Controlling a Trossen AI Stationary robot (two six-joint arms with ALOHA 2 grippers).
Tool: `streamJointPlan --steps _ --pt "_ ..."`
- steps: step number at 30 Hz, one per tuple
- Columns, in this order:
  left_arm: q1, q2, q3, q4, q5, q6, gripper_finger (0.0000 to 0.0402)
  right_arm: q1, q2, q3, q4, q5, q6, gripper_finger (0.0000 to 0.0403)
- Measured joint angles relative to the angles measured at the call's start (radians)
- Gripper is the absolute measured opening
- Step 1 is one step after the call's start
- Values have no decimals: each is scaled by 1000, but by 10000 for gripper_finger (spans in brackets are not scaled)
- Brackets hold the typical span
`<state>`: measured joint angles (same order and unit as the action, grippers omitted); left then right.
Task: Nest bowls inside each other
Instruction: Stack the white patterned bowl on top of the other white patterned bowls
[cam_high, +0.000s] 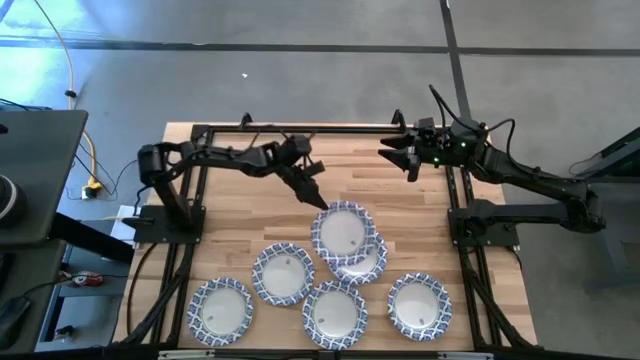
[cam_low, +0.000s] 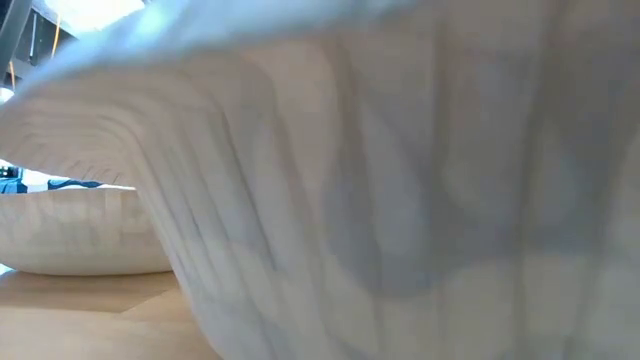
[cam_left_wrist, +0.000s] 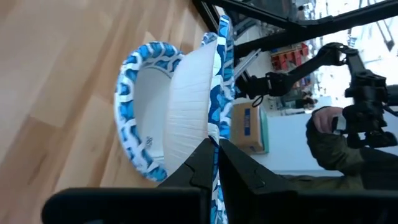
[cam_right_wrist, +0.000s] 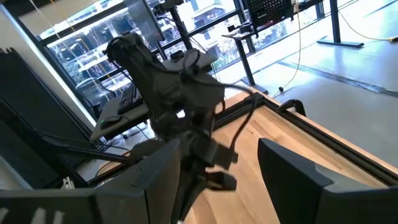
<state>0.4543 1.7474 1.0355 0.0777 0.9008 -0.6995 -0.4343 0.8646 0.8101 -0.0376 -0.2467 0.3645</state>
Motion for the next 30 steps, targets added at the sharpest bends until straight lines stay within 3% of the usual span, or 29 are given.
streamJointPlan --steps 11,22,30 --pt "-79 116 0 228 -39 -163 10 0 0 0 -3 -2 -4 206" --pt "-113 163 5 307 -110 -220 10 0 0 0 -4 -5 -7 206" --pt "-148 218 86 313 -98 -216 10 0 0 0 -5 -8 -5 206"
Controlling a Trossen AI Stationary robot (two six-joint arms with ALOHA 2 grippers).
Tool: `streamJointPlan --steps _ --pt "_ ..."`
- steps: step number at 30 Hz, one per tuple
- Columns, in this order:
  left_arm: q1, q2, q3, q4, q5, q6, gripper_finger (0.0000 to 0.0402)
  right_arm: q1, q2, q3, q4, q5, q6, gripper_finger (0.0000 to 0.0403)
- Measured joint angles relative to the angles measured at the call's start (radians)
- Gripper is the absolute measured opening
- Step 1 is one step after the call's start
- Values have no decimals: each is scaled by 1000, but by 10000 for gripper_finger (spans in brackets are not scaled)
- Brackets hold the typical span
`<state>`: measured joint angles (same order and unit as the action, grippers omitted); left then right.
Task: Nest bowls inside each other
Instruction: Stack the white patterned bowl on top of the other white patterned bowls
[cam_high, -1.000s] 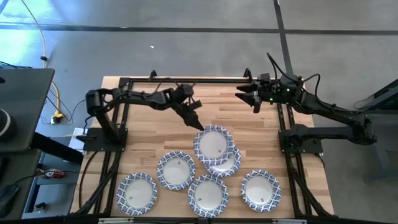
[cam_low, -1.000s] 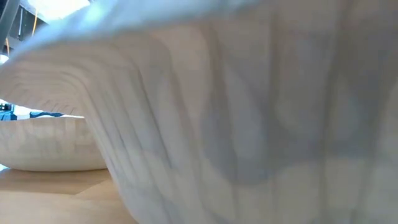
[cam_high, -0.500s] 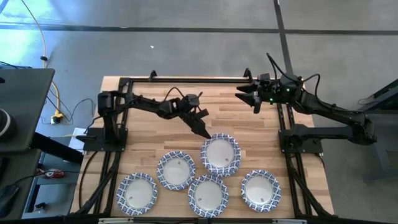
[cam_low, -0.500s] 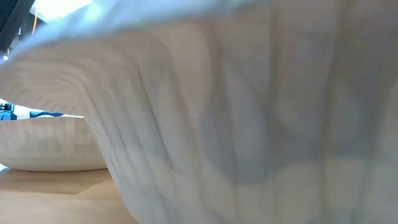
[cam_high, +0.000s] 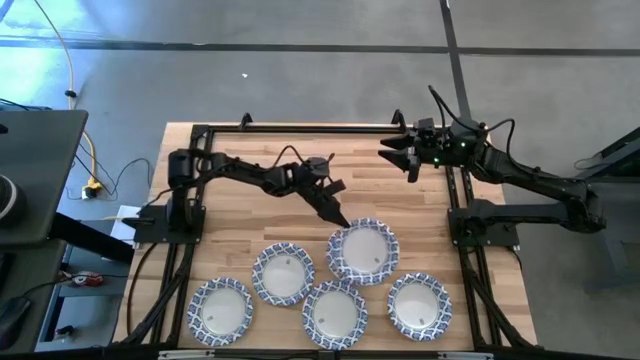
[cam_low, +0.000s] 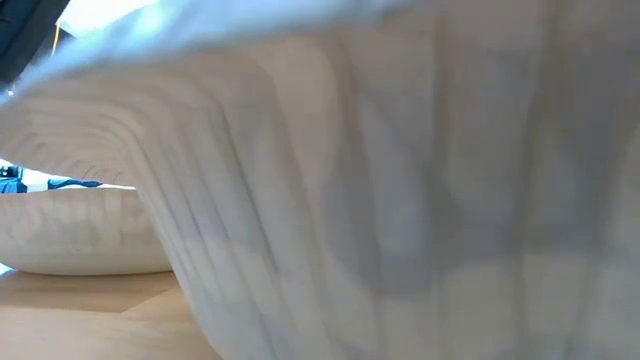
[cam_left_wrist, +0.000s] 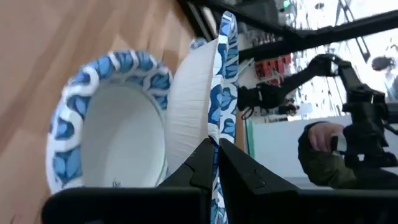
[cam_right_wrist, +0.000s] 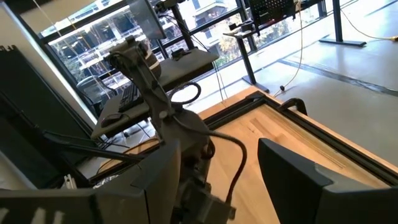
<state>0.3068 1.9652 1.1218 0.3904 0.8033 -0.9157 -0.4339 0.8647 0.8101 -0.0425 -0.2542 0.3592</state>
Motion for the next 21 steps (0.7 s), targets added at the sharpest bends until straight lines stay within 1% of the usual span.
streamJointPlan --steps 3,8,14,18,21 --pt "-3 13 3 -22 17 2 10 1 0 0 -7 -4 3 206" --pt "-3 19 4 -119 11 56 10 1 0 0 -25 -12 6 206" --pt "-4 19 4 -127 -13 71 11 1 0 0 -29 -15 0 206" --pt "-4 19 4 -132 -24 88 32 1 0 0 -28 -18 1 206" --pt "-2 19 4 -132 -28 100 62 1 0 0 -28 -36 4 206"
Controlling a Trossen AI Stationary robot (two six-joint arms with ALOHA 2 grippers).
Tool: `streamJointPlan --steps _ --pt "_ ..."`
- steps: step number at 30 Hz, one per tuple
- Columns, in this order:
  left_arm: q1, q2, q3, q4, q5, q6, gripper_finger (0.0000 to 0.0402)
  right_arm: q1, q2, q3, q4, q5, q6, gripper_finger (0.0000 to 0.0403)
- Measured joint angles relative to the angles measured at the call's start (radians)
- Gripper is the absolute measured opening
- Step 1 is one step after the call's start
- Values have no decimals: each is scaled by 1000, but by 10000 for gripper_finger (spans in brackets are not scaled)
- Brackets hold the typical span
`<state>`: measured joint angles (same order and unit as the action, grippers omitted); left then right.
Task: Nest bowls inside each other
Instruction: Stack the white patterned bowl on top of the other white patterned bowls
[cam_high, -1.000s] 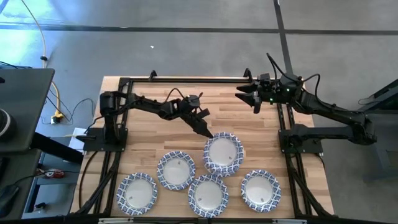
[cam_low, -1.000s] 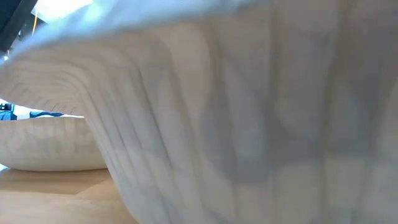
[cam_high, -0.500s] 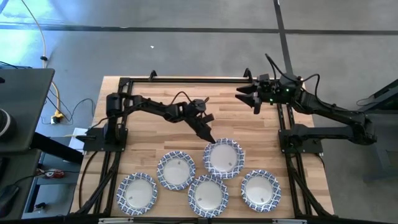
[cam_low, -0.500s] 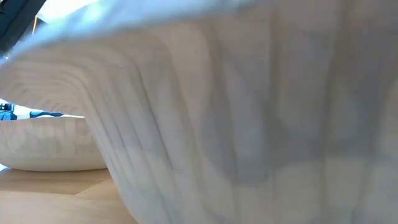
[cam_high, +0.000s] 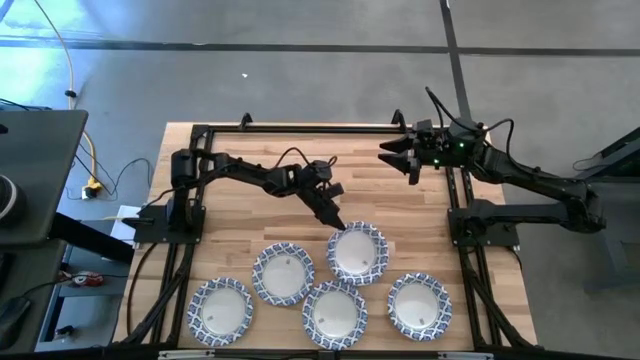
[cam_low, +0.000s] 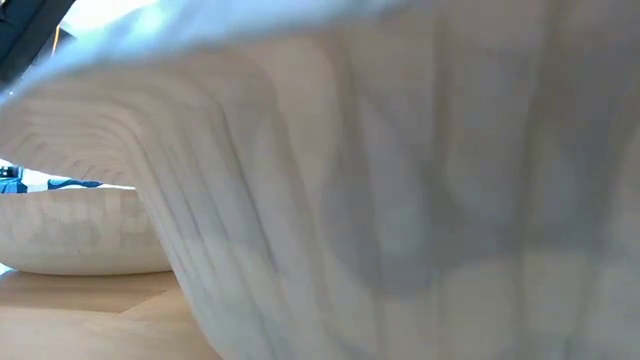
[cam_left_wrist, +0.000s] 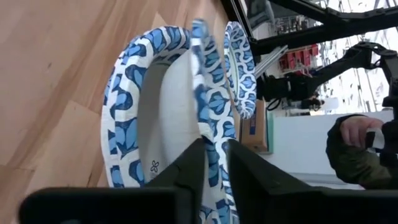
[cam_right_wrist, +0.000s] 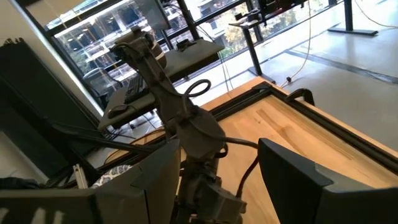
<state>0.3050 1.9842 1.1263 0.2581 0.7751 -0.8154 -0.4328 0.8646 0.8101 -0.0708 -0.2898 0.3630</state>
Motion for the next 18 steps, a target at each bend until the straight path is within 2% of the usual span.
streamJointPlan --steps 11,18 --pt "5 -2 0 3 8 15 205 0 0 0 -1 -7 2 206" --pt "35 -17 -1 -11 13 46 237 0 0 0 -10 -9 2 206"
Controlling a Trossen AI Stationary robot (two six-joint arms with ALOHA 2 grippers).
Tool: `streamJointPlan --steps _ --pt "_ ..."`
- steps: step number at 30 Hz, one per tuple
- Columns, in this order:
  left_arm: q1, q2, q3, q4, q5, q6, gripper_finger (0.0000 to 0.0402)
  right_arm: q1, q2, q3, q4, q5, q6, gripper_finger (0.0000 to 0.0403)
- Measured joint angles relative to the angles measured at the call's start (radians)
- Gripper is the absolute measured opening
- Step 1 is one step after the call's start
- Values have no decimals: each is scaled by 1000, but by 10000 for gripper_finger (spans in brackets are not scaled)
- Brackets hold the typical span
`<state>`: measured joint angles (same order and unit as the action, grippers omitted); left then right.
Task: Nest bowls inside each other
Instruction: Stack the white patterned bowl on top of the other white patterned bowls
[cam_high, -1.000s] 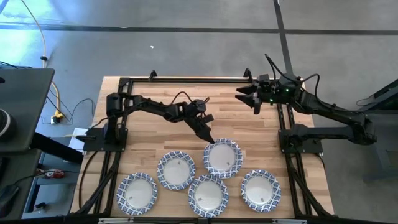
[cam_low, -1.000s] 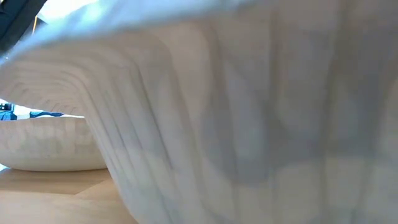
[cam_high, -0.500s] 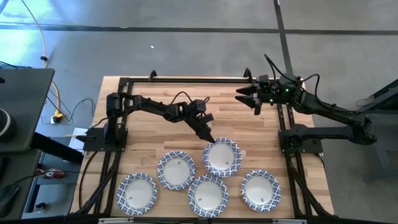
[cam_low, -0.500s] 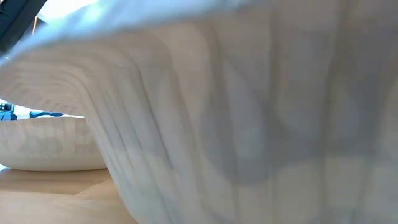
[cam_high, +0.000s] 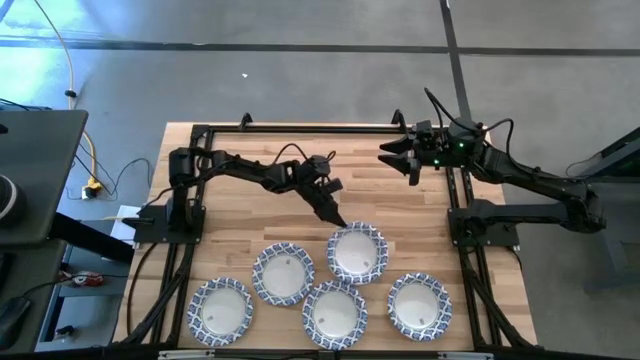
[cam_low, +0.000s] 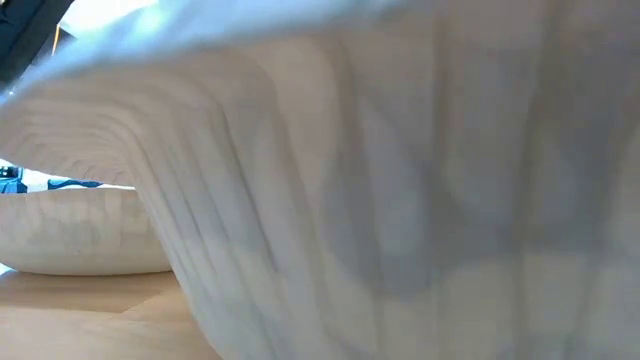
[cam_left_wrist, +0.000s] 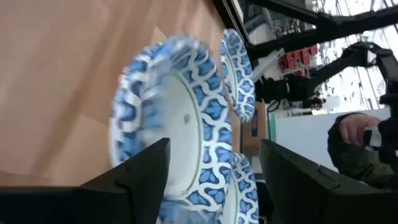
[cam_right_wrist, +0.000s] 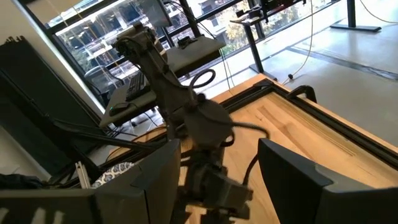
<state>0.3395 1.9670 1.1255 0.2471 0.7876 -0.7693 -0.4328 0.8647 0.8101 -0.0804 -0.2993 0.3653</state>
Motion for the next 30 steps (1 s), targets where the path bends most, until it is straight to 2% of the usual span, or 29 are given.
streamJointPlan --steps 7,13,16,22,30 --pt "32 -4 0 -75 -33 48 239 0 0 0 -8 -14 5 206" --pt "24 -18 10 -146 -20 96 239 1 0 0 -57 -58 43 206" --pt "24 -18 45 -365 -2 229 239 12 0 0 -126 -93 75 206" --pt "51 -24 118 -878 -16 639 239 54 0 0 -215 -113 99 206" --pt "119 -24 122 -1187 -6 917 235 76 0 0 -192 -94 106 206"
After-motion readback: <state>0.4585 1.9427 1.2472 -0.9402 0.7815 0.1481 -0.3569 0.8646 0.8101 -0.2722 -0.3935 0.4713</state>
